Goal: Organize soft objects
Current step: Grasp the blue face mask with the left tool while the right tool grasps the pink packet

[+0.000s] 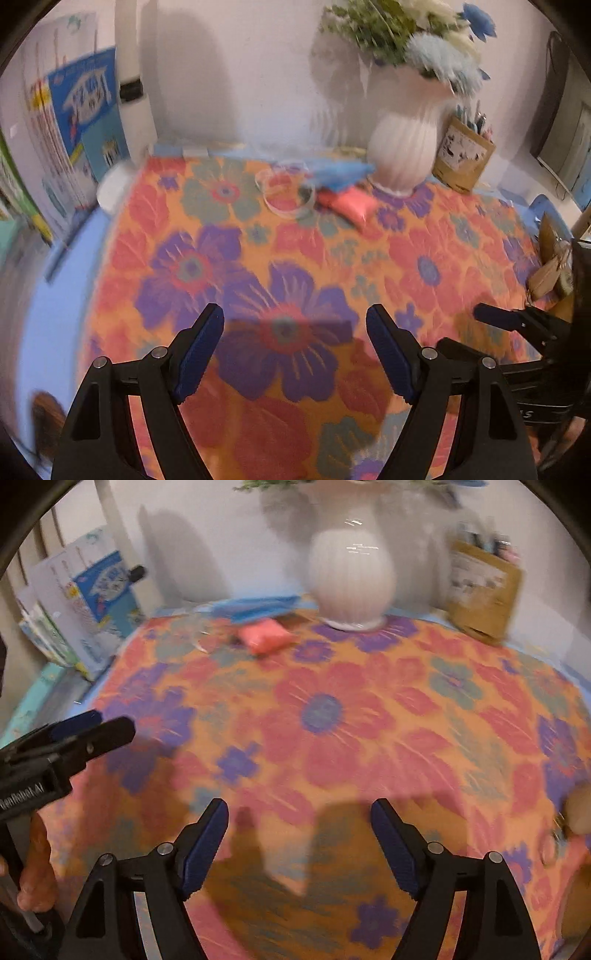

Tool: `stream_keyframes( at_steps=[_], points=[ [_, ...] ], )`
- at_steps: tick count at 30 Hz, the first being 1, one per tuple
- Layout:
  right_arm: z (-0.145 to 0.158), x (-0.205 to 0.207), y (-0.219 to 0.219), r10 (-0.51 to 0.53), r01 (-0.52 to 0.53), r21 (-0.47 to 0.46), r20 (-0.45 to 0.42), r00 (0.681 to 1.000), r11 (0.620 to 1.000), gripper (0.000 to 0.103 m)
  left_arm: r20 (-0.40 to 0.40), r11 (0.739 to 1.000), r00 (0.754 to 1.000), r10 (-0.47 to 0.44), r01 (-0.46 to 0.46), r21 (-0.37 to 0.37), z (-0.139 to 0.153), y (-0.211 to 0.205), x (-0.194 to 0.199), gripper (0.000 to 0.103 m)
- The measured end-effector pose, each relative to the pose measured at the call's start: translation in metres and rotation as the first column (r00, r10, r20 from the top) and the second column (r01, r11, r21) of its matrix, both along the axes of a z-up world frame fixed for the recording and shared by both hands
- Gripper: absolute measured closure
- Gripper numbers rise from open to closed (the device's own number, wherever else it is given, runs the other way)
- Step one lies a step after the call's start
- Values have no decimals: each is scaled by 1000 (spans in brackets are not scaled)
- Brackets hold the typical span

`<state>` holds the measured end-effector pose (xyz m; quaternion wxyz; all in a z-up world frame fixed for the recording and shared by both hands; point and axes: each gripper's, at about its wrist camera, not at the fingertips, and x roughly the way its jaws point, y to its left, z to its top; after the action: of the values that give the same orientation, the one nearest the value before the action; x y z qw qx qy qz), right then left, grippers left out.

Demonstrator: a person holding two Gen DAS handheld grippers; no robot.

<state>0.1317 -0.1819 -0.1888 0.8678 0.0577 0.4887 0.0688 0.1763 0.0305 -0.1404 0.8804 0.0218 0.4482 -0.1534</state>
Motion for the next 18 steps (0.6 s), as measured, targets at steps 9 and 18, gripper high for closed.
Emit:
stream_keyframes(
  at_steps=[9, 18],
  points=[
    [5, 88, 22, 33, -31, -14, 123, 992, 999, 26, 64, 976, 974, -217, 218, -9, 12, -41, 85, 25],
    [-5, 138, 22, 107, -108, -1, 112, 988, 994, 28, -17, 953, 956, -292, 289, -91, -17, -61, 141, 26]
  ],
)
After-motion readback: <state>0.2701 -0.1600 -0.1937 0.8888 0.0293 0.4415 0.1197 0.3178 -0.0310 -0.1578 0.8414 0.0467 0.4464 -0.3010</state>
